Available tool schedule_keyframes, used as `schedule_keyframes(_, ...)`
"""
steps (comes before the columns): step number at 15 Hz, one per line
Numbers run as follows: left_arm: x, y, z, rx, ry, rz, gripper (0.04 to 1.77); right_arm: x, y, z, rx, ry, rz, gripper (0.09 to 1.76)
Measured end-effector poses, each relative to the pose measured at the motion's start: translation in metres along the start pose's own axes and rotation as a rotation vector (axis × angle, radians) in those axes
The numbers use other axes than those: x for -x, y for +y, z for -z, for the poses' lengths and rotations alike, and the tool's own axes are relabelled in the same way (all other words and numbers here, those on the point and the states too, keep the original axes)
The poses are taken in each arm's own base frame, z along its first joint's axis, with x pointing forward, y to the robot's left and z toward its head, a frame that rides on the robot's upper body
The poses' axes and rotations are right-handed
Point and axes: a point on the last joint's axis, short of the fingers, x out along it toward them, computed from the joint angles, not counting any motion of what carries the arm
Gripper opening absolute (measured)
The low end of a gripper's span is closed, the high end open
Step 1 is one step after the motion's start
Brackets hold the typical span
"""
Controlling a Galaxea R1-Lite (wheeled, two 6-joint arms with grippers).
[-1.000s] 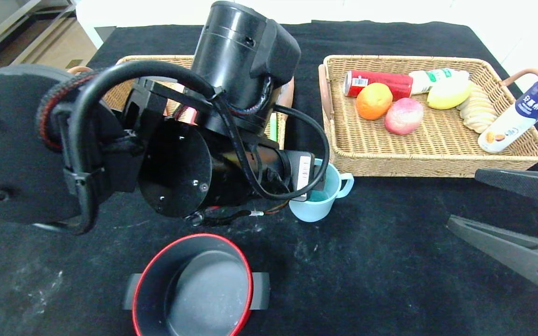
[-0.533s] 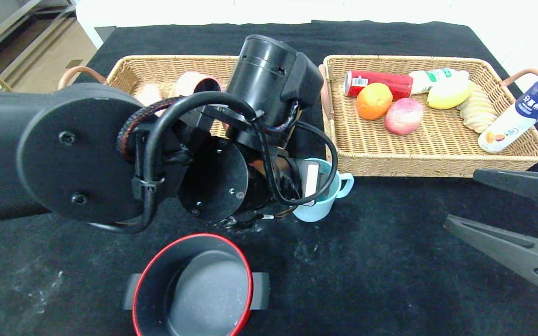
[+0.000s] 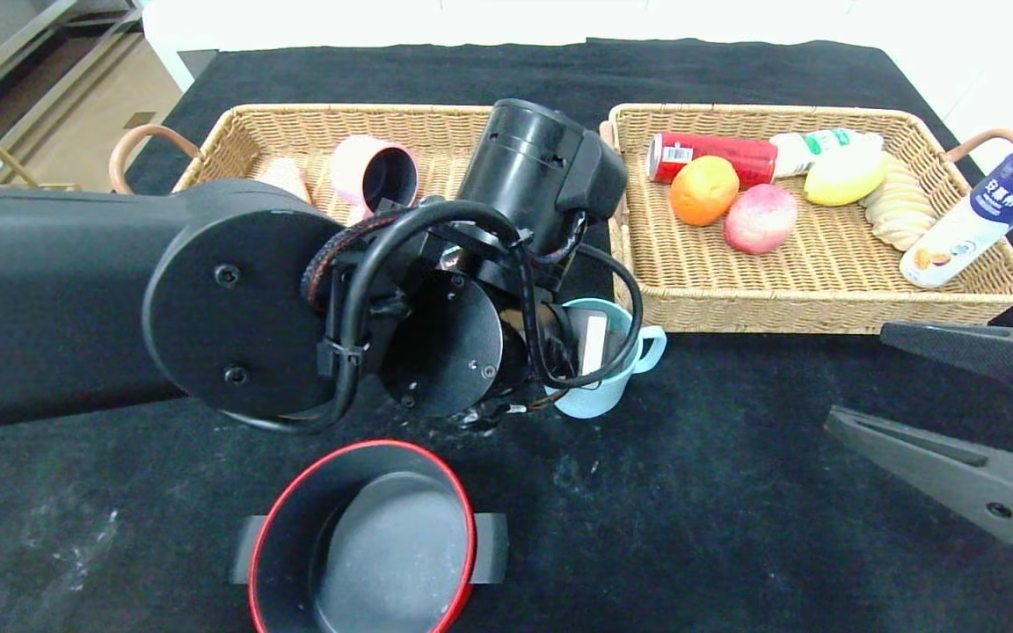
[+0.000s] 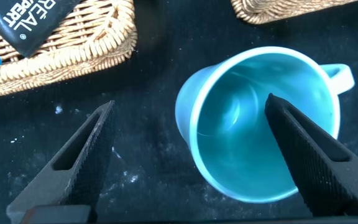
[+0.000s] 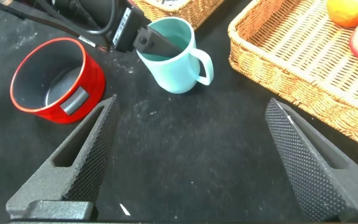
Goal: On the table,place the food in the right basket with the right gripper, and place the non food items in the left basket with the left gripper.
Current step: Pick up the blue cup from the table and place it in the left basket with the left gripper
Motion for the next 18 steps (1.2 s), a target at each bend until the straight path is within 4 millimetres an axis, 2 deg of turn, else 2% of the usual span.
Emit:
schedule_keyframes(15,-0.0097,0.0009,0.0053,0.011,0.026,-0.005,1.72,-0.0013,-0.0042,0.0002,-0.003,0.001,0.023,1.71)
schedule_keyframes(18,-0.0096,0.001,0.0054,0.01,0.027,-0.006,1.21,-0.0014,-0.0043,-0.0003,-0.002,-0.003,0.024,1.71)
